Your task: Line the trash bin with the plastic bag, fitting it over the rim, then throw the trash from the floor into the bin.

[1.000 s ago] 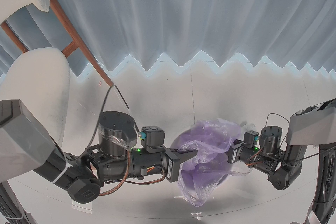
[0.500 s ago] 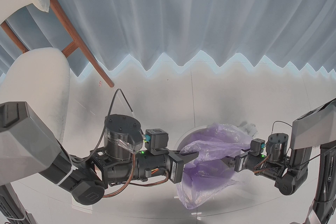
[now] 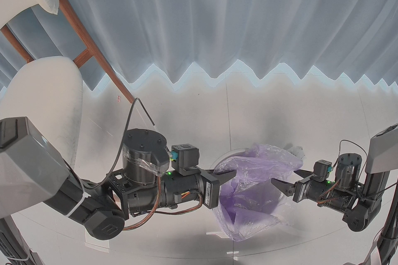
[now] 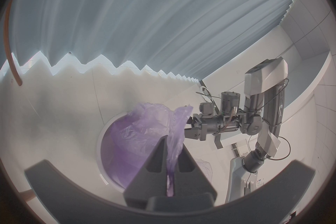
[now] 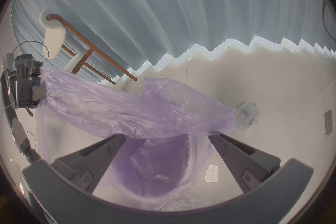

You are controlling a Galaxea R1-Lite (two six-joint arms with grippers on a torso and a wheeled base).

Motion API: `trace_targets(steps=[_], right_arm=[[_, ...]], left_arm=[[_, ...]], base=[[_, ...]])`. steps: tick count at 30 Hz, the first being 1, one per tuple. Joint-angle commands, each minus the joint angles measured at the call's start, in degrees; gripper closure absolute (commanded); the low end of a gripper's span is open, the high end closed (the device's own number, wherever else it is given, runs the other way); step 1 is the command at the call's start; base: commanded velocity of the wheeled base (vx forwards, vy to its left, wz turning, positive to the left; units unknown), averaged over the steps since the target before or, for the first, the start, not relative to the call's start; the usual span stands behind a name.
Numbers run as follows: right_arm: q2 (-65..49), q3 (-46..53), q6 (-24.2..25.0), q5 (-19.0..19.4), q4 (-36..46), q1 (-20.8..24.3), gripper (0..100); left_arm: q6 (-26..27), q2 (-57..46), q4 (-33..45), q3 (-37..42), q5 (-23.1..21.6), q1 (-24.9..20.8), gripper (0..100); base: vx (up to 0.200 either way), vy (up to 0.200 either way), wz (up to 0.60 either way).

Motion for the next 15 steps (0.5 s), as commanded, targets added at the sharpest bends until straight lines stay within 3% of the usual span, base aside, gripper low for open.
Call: trace_targets(steps=[1,5,9,15], right_arm=[[-4.2,2.24,0.08,0.36,-0.76,-0.26,0],[-7.36,2.15,1.57,1.06,-0.67,-0.34,0],[-6.57,-0.31,1.49,-2.54,-0.49,-2.1,0],[-3.85,-4.35,1.22,-2.98,-0.49,-2.01,0]], left_arm=[[-0.37,0.33,0.11,-0.38,1.09,0.59,100],[-2.92,1.03,0.11,-2.84,2.85,1.38,100],[-4.59,2.7,0.11,-5.04,4.17,2.7,100],[-4.5,4.37,0.11,-7.5,4.61,4.28,100]], base=[[0.0,0.0,0.0],[0.0,0.0,0.0],[0.0,0.0,0.0],[0.0,0.0,0.0]])
